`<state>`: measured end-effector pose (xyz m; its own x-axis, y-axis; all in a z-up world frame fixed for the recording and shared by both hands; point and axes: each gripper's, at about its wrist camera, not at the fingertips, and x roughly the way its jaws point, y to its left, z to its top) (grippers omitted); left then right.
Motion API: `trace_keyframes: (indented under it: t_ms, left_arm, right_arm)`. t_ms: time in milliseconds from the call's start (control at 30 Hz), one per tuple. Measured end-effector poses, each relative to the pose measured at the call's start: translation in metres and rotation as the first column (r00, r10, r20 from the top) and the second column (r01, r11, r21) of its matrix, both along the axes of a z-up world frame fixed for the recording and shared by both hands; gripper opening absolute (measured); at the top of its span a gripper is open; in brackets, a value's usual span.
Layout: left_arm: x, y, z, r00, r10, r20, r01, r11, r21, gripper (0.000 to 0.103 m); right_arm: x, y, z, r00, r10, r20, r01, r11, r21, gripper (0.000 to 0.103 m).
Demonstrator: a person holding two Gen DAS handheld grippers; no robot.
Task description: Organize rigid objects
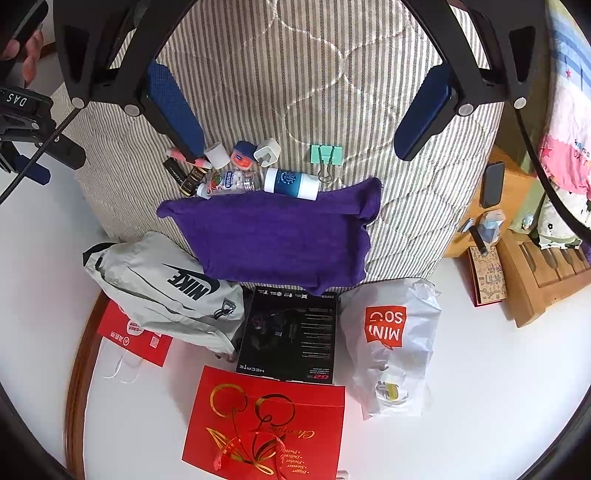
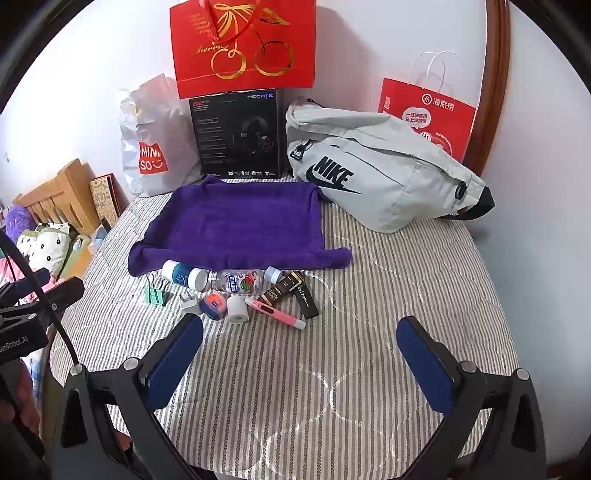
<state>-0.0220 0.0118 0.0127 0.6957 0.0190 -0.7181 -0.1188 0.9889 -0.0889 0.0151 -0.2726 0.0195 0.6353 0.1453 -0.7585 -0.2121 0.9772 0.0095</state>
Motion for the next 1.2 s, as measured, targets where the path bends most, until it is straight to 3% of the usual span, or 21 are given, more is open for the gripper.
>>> trace_keyframes:
  t_ms: [1200]
  left_arm:
    - [-0.0047,-0.0006,-0.0013,1.000,-0.011,-0.010,0.011,1.000,0.014,0.103]
  right_arm:
    - [-0.0091,-0.0040,0.0043,1.000,-0.008,0.007,0.008,1.000,0.003,0.103]
